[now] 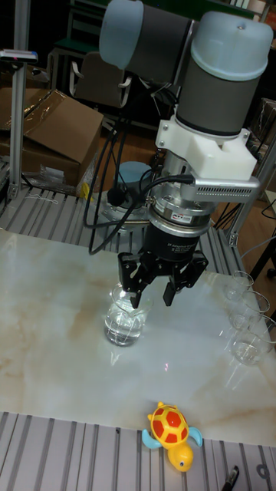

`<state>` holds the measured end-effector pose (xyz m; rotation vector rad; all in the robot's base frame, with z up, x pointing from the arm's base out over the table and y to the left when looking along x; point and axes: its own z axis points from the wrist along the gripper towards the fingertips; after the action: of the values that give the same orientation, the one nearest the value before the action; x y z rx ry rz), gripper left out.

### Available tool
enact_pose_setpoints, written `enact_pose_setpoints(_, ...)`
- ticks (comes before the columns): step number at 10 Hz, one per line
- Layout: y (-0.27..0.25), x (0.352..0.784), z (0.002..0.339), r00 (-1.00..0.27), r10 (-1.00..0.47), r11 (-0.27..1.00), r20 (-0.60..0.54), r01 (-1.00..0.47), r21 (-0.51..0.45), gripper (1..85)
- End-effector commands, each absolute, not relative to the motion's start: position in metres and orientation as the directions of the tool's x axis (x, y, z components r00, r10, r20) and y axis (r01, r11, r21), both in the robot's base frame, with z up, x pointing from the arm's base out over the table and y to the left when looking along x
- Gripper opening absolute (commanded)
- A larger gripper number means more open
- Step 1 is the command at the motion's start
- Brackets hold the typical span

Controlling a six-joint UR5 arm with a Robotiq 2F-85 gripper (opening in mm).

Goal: Stir the beaker with a glass rod

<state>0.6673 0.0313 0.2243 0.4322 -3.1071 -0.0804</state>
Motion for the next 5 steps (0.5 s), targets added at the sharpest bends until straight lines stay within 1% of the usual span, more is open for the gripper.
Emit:
enact_pose_setpoints(1,0.03,0.681,0.227,-0.954,-0.295,0.954,-0.06,-0.297,0.032,54.3)
enact_pose_setpoints(2,0.031,0.693,0.228,-0.949,-0.298,0.953,-0.106,-0.302,0.02,54.3)
enact_pose_setpoints(3,0.031,0.699,0.228,-0.946,-0.299,0.953,-0.126,-0.303,0.013,54.7)
enact_pose_setpoints(5,0.031,0.699,0.228,-0.951,-0.283,0.958,-0.127,-0.287,0.013,54.7)
